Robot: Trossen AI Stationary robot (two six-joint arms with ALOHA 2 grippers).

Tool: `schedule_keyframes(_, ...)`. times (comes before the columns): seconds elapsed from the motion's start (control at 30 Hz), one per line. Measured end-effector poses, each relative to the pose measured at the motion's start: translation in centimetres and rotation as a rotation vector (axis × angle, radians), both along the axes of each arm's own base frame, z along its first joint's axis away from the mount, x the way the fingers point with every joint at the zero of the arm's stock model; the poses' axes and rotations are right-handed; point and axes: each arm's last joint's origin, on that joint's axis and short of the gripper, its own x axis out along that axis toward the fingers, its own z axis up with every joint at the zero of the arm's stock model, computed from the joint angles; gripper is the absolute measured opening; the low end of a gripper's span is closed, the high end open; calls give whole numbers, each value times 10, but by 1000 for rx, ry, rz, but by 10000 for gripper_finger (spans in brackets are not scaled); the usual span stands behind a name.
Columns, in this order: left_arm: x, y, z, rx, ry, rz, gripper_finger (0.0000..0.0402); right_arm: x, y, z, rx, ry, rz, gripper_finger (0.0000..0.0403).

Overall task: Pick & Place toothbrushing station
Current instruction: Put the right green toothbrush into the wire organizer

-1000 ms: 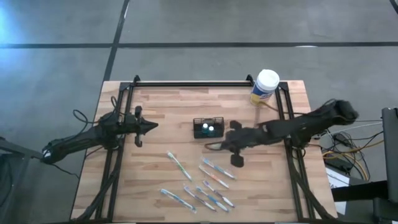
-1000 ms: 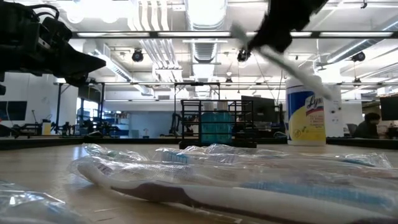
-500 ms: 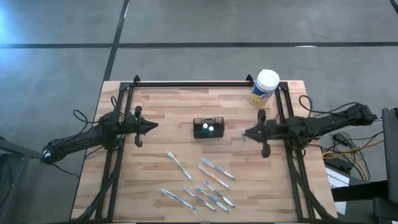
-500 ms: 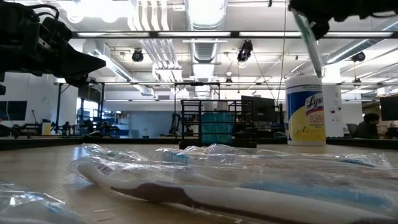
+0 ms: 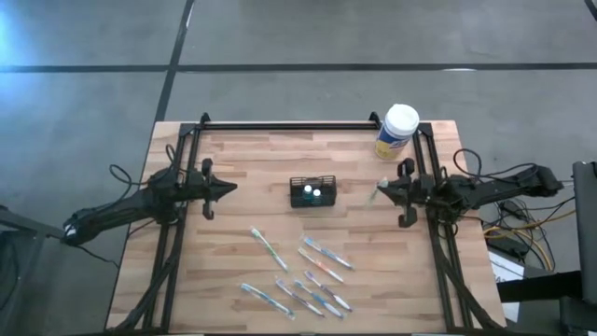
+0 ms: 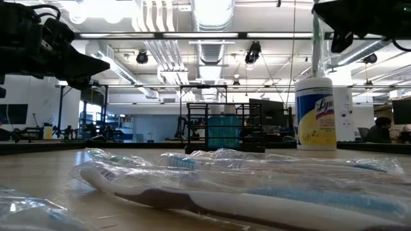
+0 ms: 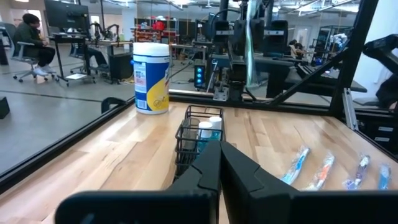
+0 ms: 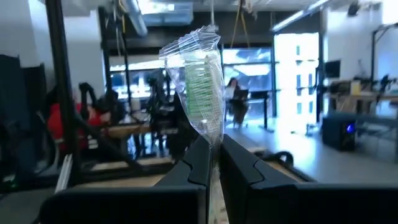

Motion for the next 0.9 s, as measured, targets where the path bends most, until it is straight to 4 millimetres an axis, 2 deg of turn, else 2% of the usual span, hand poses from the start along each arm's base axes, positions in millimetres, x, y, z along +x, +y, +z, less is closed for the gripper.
schedule_keyframes(0.23,0,1,0,0,3,43,7,24,-6,26,-91,44,-85,13)
schedule_keyframes(0.43,0,1,0,0,2,43,7,53,-20,37,-176,-9,-90,13)
schedule_keyframes(0.73,0,1,-1,-1,4,44,7,94,-54,11,-138,59,-127,13)
schedule_keyframes(0.9,0,1,-1,-1,4,43,7,106,-66,-1,-147,35,-170,13)
